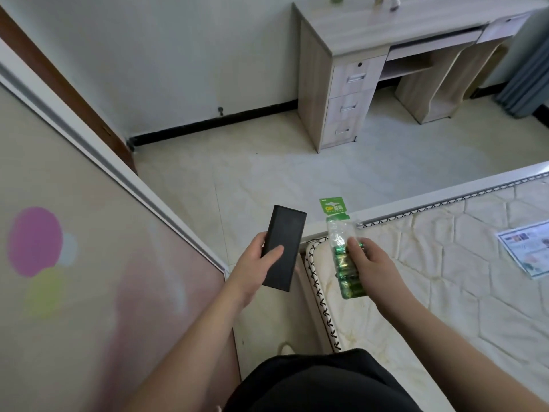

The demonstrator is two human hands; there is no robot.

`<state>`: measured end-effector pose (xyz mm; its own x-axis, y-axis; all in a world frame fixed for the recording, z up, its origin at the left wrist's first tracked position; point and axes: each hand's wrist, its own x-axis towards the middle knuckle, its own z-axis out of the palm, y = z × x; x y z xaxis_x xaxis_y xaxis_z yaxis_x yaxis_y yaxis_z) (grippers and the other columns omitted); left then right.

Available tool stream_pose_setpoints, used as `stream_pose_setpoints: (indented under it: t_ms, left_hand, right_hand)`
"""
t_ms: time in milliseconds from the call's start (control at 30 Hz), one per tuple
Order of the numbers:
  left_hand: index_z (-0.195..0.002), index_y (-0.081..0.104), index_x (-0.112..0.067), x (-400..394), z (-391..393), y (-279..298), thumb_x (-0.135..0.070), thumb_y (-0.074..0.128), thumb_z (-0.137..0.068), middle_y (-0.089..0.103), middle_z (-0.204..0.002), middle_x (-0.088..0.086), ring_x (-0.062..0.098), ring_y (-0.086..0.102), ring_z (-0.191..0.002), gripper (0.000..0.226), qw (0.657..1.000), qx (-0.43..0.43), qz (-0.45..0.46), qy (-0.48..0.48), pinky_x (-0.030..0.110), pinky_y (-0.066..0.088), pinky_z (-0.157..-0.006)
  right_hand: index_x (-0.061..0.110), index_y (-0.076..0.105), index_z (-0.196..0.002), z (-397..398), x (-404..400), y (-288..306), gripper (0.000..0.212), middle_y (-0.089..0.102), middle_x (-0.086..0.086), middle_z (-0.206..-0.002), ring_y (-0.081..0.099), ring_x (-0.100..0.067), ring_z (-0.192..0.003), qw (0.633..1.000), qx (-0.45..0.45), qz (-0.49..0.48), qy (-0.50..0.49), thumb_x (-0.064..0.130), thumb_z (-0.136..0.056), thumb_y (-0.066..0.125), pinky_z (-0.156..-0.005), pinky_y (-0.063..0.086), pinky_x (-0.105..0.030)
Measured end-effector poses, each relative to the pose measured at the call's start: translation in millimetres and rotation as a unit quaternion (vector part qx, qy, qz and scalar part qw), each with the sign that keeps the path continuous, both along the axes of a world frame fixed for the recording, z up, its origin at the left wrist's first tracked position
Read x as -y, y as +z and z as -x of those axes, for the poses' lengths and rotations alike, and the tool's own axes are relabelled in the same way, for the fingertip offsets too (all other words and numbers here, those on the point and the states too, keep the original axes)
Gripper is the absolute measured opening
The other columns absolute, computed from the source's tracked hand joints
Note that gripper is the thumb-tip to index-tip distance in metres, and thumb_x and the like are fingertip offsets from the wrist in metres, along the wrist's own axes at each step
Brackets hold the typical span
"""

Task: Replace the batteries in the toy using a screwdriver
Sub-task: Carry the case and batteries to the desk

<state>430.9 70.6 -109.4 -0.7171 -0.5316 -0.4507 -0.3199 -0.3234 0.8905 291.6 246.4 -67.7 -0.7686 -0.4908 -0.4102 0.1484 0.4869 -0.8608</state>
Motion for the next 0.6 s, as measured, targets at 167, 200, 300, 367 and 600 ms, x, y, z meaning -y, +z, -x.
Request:
stream_pose_setpoints:
  t_ms: [167, 200, 300, 367, 600]
  left_hand:
    - [-0.126, 0.051, -0.016, 24, 17, -2, -0.018, 0.054, -0.098, 0.064, -0.121, 0.019, 0.039, 0.07, -0.093, 0.028, 1.0, -0.005, -0.015, 0.019, 0.048, 0.057, -0.085]
    - [-0.127, 0.05, -0.017, 28, 21, -3, -0.02, 0.056, -0.098, 0.064, -0.122, 0.017, 0.039, 0.069, -0.097, 0.03, 1.0, -0.005, -0.012, 0.017, 0.05, 0.055, -0.089]
    - [-0.129, 0.049, -0.024, 39, 33, 1, -0.033, 0.063, -0.09, 0.065, -0.125, 0.006, 0.032, 0.064, -0.111, 0.042, 1.0, 0.002, -0.001, 0.005, 0.054, 0.049, -0.099]
    - [-0.13, 0.048, -0.026, 46, 41, 2, -0.035, 0.063, -0.089, 0.065, -0.125, 0.004, 0.03, 0.064, -0.113, 0.045, 1.0, 0.004, -0.002, -0.002, 0.052, 0.048, -0.1]
    - [-0.126, 0.051, -0.03, 78, 60, -16, -0.034, 0.063, -0.092, 0.067, -0.122, 0.002, 0.027, 0.065, -0.11, 0.036, 0.999, 0.047, -0.006, -0.003, 0.052, 0.049, -0.099]
  right_hand:
    - [0.024, 0.061, -0.091, 10, 16, -10, 0.026, 0.067, -0.009, -0.082, 0.067, -0.027, -0.074, 1.0, 0.005, -0.009, -0.006, 0.044, -0.098, 0.047, -0.071, 0.056, -0.045]
    - [0.025, 0.061, -0.09, 12, 18, -13, 0.026, 0.067, -0.01, -0.083, 0.068, -0.029, -0.076, 1.0, 0.006, -0.014, -0.005, 0.046, -0.097, 0.047, -0.072, 0.057, -0.047]
    - [0.026, 0.062, -0.09, 22, 30, -20, 0.027, 0.069, -0.01, -0.083, 0.069, -0.03, -0.078, 1.0, 0.019, -0.014, -0.004, 0.047, -0.097, 0.047, -0.073, 0.058, -0.049]
    - [0.026, 0.063, -0.09, 33, 41, -23, 0.026, 0.069, -0.008, -0.082, 0.069, -0.027, -0.076, 0.999, 0.032, -0.014, -0.004, 0.045, -0.098, 0.046, -0.072, 0.057, -0.045]
    - [0.02, 0.064, -0.101, 92, 103, -36, 0.028, 0.068, -0.006, -0.087, 0.066, -0.023, -0.079, 0.999, 0.035, -0.014, 0.004, 0.042, -0.098, 0.047, -0.07, 0.054, -0.037]
